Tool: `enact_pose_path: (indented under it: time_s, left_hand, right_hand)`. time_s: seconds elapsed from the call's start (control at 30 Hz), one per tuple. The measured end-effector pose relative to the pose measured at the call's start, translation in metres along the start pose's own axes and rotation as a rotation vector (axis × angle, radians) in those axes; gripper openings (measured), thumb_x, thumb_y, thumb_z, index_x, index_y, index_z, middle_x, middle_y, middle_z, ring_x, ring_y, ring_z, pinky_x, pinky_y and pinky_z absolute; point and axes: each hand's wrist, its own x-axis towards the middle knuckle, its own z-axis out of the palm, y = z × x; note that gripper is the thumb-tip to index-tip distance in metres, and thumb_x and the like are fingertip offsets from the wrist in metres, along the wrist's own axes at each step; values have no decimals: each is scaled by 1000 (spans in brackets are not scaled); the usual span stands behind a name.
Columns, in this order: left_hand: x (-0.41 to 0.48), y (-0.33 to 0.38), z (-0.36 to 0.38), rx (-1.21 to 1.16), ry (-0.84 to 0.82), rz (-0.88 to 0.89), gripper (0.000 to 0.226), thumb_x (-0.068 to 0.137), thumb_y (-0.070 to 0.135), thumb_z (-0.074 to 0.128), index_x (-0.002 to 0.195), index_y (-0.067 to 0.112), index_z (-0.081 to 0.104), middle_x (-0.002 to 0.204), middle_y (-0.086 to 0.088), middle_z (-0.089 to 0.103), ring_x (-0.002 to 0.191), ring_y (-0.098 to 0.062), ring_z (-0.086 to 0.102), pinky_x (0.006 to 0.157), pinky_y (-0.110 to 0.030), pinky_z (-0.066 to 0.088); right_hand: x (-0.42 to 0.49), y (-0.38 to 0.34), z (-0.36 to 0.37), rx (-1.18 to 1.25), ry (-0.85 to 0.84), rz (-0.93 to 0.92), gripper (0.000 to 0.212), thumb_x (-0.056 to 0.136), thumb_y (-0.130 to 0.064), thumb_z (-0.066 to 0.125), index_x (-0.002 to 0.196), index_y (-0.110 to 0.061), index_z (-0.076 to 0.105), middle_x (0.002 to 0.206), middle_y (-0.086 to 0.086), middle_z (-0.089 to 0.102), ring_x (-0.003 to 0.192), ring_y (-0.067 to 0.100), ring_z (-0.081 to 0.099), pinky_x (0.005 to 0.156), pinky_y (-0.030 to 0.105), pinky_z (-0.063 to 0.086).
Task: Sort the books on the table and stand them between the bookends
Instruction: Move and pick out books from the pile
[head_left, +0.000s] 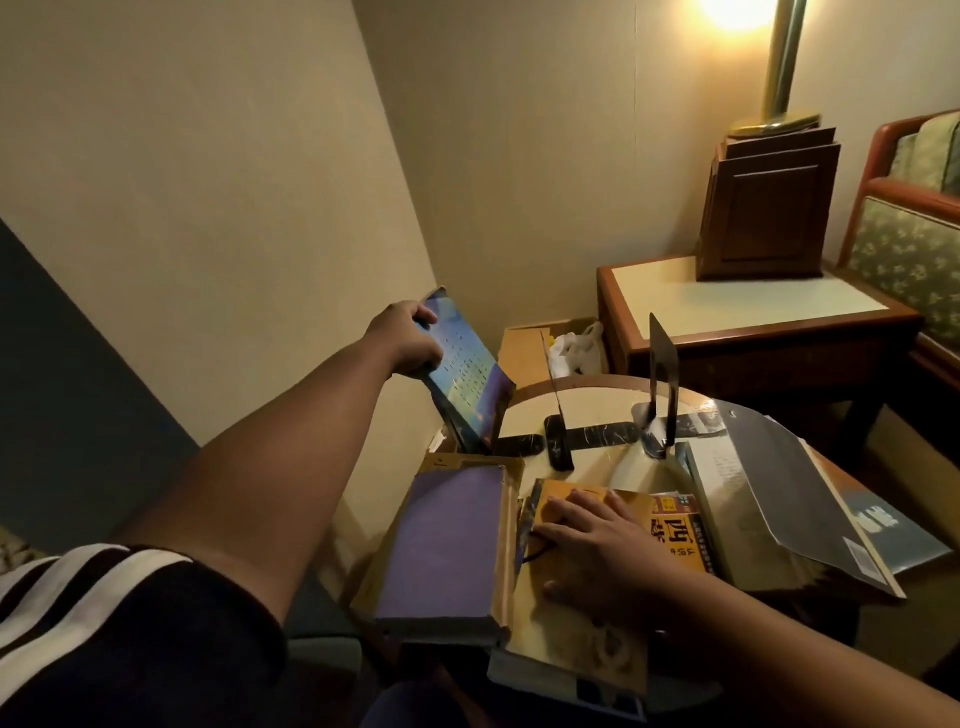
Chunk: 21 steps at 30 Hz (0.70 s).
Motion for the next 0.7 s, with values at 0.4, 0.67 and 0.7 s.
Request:
enact_pose_path:
  time_s: [0.4,0.67,0.7]
  left_hand:
    - [46,-39,79,590,62,5,57,78,18,64,132,18,44,127,-15,41,112,-34,50,91,-39,48]
    - [39,-53,104,799,169,80,45,75,23,62,115,12,43,128,-17,29,111,-34,36,89,-39,41]
    - [39,-54,103,806,177,89,44,74,23,62,113,13,44,128,-16,28,111,-34,35,89,-39,41]
  right_hand:
    - [20,18,9,-9,42,-81,70,91,-76,37,151,-55,9,164,-17,-6,148,14,-19,115,44,-19]
    - [18,18,10,13,47,-69,70,89,-79,36,150,-57,9,164,-17,-4,147,11,-20,117,44,-18]
    - [17,17,9,15,49,-66,72,87,-82,35,150,-57,10,165,-17,-3,148,11,-18,116,43,-19]
